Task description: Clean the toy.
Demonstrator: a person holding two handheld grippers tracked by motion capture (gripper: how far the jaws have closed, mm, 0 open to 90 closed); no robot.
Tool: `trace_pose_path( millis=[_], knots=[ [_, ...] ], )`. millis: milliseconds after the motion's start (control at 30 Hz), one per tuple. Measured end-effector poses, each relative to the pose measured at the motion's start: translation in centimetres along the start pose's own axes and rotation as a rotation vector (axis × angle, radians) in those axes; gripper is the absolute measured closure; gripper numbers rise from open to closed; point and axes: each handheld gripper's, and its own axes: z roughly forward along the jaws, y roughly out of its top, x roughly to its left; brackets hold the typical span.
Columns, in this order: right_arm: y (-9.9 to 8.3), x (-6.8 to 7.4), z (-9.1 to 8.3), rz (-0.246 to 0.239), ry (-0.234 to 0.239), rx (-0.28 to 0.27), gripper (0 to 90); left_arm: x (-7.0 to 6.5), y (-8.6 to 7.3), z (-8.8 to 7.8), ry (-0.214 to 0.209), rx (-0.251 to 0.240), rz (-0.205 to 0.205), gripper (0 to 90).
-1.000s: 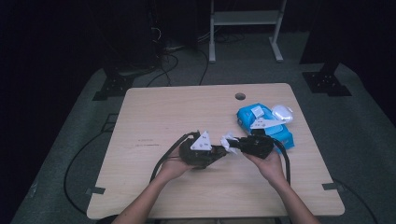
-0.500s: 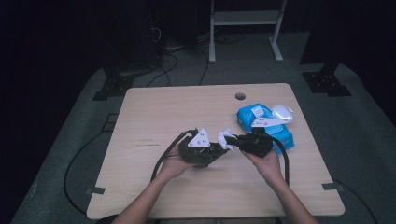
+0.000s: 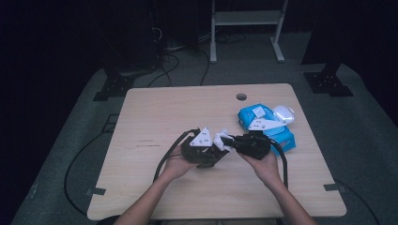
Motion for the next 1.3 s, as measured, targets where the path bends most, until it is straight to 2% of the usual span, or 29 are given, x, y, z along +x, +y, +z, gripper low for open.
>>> trace_pose_path(
  millis=[100, 233, 333, 500, 600, 800, 867, 1033, 1133, 1200, 1300],
  knots=[
    [-0.4, -0.9, -0.4, 0.024, -0.016, -0.005, 82.3, 0.1, -0.2, -0.2, 0.002, 0.001, -0.007, 63.3],
    [-1.4, -2.4, -0.8, 0.078, -0.052, 0.015, 82.2, 0.5, -0.3, -0.5, 0.002, -0.012, -0.018, 63.3],
    [-1.7, -2.8, -0.8, 0.106, -0.05, 0.014, 82.3, 0.4, -0.2, -0.4, 0.007, -0.002, -0.009, 63.3],
    [-0.5, -1.3, -0.7, 0.062, -0.011, -0.019, 82.2, 0.1, -0.1, -0.1, 0.003, -0.005, -0.008, 63.4],
    [-0.3, -0.9, -0.6, 0.041, -0.014, -0.019, 82.3, 0.2, -0.1, -0.5, 0.004, -0.021, -0.015, 63.4],
    [-1.5, -2.4, -0.8, 0.088, -0.044, 0.0, 82.3, 0.5, -0.3, -0.8, 0.006, -0.035, -0.031, 63.5],
    [-1.7, -2.6, -0.8, 0.109, -0.042, 0.002, 82.3, 0.4, -0.2, -0.7, 0.008, -0.023, -0.018, 63.5],
    [-0.5, -1.2, -0.8, 0.065, -0.004, -0.033, 82.3, 0.1, -0.1, -0.3, 0.0, -0.019, -0.013, 63.5],
    [-0.3, -0.8, -0.8, 0.045, -0.008, -0.034, 82.2, 0.1, 0.1, -0.7, 0.006, -0.034, -0.015, 63.5],
    [-0.5, -1.3, -1.0, 0.069, -0.01, -0.039, 82.3, 0.2, 0.1, -1.1, 0.014, -0.039, -0.014, 63.5],
    [-1.5, -2.4, -1.1, 0.11, -0.028, -0.03, 82.3, 0.4, 0.0, -1.4, 0.005, -0.066, -0.035, 63.6]
  ],
)
